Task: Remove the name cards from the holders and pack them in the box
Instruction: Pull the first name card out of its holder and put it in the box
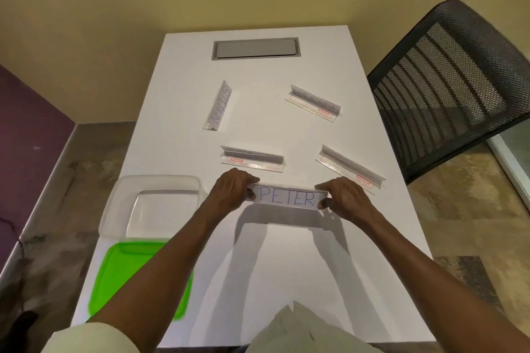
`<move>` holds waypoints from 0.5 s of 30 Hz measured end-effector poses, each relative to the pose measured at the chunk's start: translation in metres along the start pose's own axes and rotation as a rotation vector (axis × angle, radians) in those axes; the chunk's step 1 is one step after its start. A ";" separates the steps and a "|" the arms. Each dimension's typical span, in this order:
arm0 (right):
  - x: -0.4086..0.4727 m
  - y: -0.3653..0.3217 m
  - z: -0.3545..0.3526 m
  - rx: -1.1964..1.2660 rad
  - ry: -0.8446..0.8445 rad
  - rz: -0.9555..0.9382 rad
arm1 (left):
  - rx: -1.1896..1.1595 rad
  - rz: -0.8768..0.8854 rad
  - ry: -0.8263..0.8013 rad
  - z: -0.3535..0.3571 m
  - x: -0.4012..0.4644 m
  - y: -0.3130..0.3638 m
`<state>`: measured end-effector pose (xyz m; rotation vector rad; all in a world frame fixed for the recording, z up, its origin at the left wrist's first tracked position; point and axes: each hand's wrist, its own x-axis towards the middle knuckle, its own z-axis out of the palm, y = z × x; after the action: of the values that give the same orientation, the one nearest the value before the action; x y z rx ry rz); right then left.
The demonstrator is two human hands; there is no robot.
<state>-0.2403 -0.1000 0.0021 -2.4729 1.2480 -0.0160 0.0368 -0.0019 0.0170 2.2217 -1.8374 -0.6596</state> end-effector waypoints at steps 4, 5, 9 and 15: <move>-0.001 -0.022 -0.015 -0.005 0.038 -0.013 | -0.045 0.004 0.050 -0.026 -0.014 -0.010; -0.002 -0.028 -0.017 -0.010 0.040 -0.012 | -0.050 0.002 0.060 -0.033 -0.018 -0.013; -0.002 -0.058 -0.023 -0.019 0.062 -0.041 | -0.063 -0.022 0.090 -0.058 -0.037 -0.027; 0.000 -0.111 -0.028 -0.051 0.120 -0.134 | -0.064 -0.064 0.138 -0.088 -0.064 -0.062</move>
<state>-0.1596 -0.0489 0.0648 -2.6294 1.1402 -0.1721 0.1218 0.0616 0.0832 2.2330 -1.6635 -0.5526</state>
